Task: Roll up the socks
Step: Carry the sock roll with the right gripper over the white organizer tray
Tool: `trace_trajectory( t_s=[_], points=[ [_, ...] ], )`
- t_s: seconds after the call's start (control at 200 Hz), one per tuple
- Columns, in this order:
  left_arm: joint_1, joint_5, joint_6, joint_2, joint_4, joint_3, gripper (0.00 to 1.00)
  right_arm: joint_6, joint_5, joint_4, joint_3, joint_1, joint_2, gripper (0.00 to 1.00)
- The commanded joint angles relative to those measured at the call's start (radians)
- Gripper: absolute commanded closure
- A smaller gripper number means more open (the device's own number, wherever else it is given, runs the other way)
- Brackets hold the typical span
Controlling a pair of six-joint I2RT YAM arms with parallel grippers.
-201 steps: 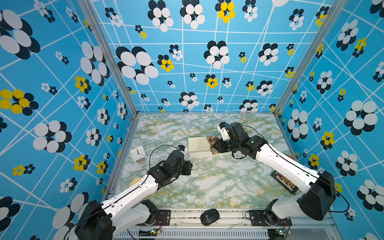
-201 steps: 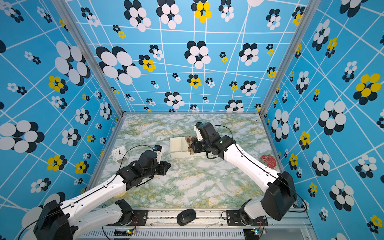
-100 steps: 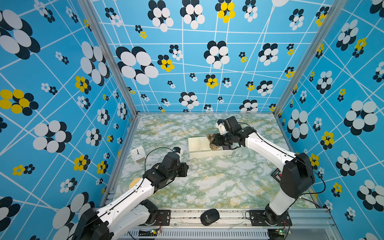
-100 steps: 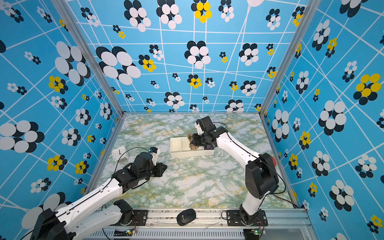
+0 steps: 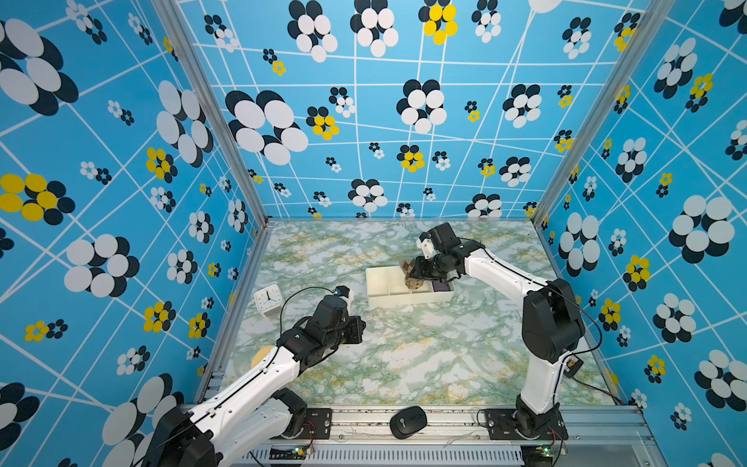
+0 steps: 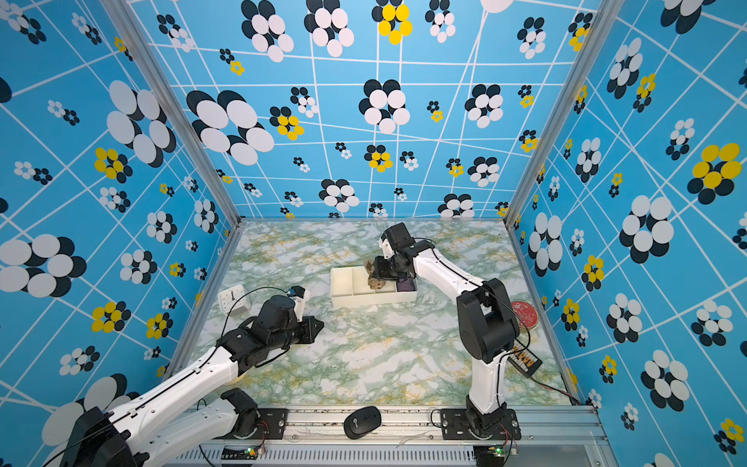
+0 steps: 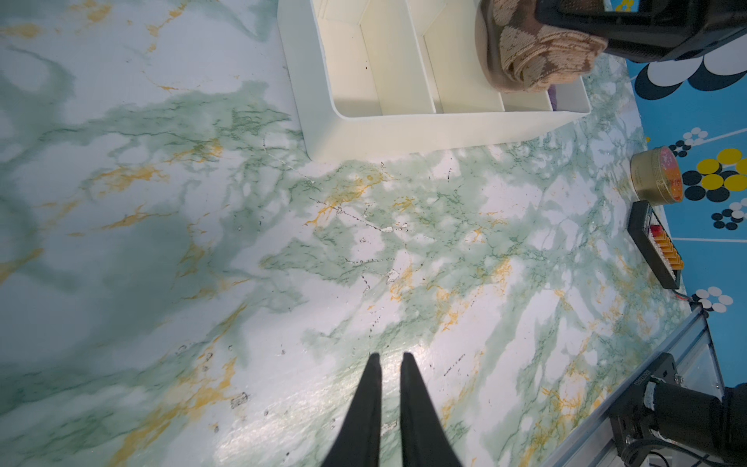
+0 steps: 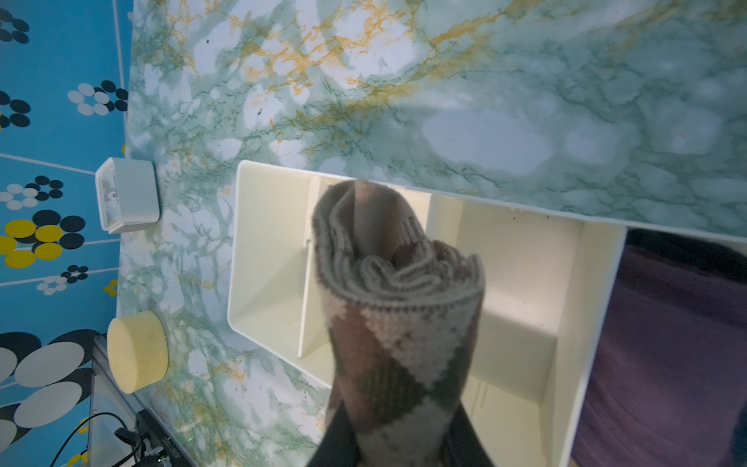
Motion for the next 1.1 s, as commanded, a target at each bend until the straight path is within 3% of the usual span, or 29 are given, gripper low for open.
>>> trace_trajectory(
  t_s=[0.0, 0.41, 1.095],
  points=[
    [0.014, 0.02, 0.024, -0.008, -0.017, -0.021, 0.86, 0.006, 0.021, -0.02, 0.036, -0.007, 0.028, 1.0],
    [0.025, 0.032, 0.028, -0.006, -0.017, -0.026, 0.86, -0.002, 0.112, -0.085, 0.056, -0.028, 0.089, 1.0],
    [0.036, 0.045, 0.034, -0.007, -0.026, -0.028, 0.86, -0.008, 0.117, -0.139, 0.074, -0.051, 0.175, 1.0]
  ],
)
